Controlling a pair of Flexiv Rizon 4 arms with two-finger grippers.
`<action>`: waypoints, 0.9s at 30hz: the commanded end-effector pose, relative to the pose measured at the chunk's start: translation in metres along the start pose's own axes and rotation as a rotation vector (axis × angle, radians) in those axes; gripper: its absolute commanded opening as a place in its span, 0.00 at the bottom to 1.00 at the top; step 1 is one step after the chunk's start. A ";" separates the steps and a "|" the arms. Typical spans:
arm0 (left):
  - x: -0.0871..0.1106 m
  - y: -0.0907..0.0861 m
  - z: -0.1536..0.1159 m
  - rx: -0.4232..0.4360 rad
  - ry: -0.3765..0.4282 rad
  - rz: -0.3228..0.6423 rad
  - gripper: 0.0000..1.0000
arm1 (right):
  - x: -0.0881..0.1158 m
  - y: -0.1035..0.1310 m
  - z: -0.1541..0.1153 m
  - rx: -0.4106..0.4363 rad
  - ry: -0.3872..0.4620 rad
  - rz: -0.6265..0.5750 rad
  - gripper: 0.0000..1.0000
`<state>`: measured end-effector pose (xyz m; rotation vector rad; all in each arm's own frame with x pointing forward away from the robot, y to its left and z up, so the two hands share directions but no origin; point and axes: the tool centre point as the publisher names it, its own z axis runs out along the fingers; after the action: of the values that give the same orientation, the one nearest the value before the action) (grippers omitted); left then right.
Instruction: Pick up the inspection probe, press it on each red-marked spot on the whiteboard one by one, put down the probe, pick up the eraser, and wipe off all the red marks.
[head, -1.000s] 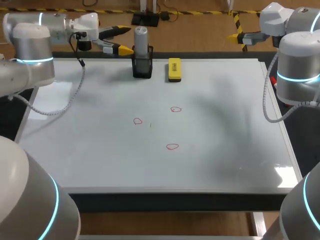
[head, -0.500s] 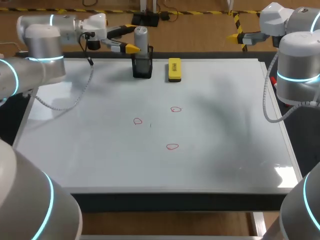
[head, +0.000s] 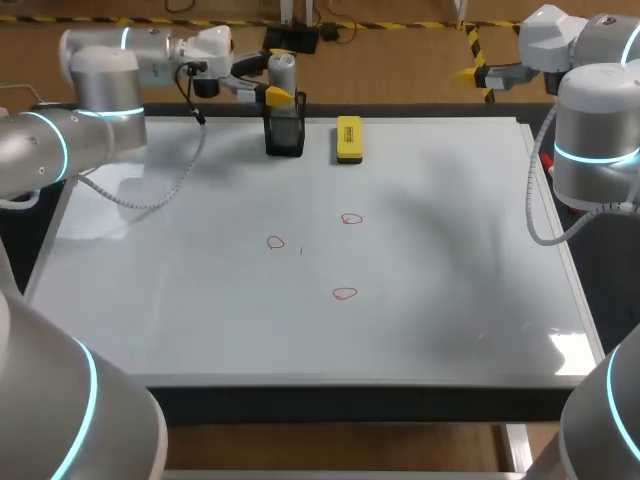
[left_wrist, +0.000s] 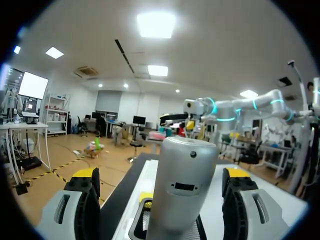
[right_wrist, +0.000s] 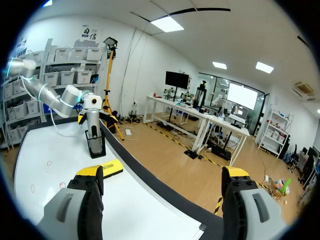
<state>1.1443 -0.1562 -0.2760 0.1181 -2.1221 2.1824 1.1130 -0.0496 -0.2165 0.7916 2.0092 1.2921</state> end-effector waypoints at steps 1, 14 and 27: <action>0.000 0.003 0.003 0.006 0.027 0.002 1.00 | 0.000 0.000 0.000 0.002 0.001 0.000 1.00; 0.010 -0.001 0.008 -0.007 0.032 0.017 0.87 | 0.000 0.000 0.000 0.002 0.001 0.000 1.00; 0.018 -0.002 0.006 -0.002 0.025 0.018 0.00 | 0.000 0.000 0.000 0.002 0.001 0.000 1.00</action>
<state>1.1351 -0.1624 -0.2754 0.0551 -2.1036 2.1789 1.1130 -0.0496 -0.2165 0.7916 2.0092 1.2921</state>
